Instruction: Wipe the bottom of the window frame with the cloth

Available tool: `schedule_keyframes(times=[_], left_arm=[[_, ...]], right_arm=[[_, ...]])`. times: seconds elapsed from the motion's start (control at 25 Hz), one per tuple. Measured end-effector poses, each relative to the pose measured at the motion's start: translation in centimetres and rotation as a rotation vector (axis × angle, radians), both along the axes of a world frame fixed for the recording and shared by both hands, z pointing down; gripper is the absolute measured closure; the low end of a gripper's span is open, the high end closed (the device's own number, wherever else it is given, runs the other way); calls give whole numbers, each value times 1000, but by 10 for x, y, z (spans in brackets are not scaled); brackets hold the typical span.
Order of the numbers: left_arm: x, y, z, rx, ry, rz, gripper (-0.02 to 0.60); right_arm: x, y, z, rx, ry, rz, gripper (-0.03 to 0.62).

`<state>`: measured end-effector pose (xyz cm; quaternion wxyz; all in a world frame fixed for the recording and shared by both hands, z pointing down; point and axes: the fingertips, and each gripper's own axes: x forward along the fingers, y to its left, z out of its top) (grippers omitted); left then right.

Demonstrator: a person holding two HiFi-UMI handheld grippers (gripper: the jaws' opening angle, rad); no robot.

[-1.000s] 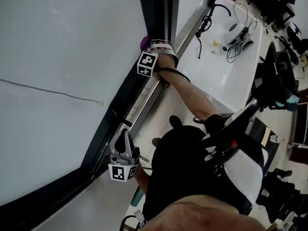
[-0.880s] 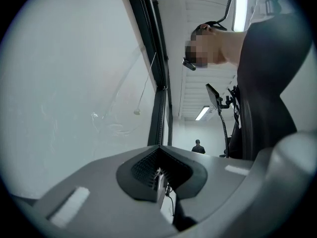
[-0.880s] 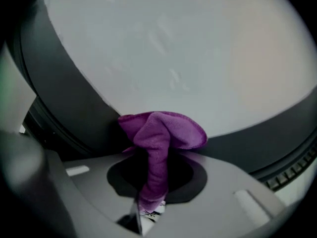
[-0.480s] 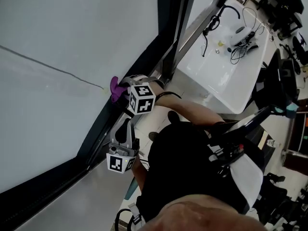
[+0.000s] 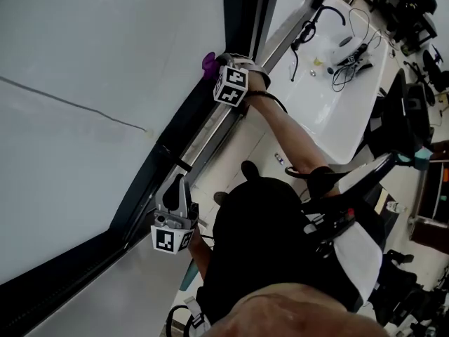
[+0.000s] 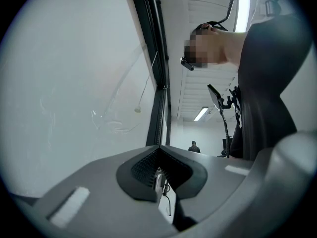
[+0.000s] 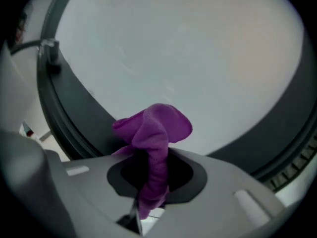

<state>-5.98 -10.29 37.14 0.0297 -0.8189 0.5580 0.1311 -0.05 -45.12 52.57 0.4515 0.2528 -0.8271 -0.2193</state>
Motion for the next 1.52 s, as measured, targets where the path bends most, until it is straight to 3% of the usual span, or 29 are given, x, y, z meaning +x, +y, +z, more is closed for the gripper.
schedule_keyframes(times=[0.12,0.24,0.36,0.44,0.52,0.68,0.84,0.92,1.08,1.4,1.52], left_arm=[[6,-5,-2,0,-7,24,580],[13,-9,-1,-1,-11,34,580],[15,-11,-6,1,-18,31,580],[11,-13,-12,-1,-26,27,580],[5,-14,-16,3,-28,17,580],[10,-15,-17,3,-29,11,580],[33,-11,-13,-6,-23,25,580],[42,-18,-9,-12,-14,37,580],[48,-30,-8,-15,6,52,580],[59,-8,-3,-64,8,-57,580],[63,4,-2,-68,2,-74,580]], right_arm=[[29,-41,1,152,134,176,528],[40,-53,5,246,224,249,528],[45,-45,1,169,141,249,526],[50,-18,-21,37,-34,224,526],[48,29,-52,-146,-277,124,526],[51,135,-98,-541,-715,-217,526],[70,214,-120,-867,-1006,-474,526],[73,232,-117,-927,-1048,-524,526],[70,256,-127,-936,-1080,-608,526],[71,296,-144,-1065,-1113,-774,526],[71,307,-140,-1079,-1078,-803,526]])
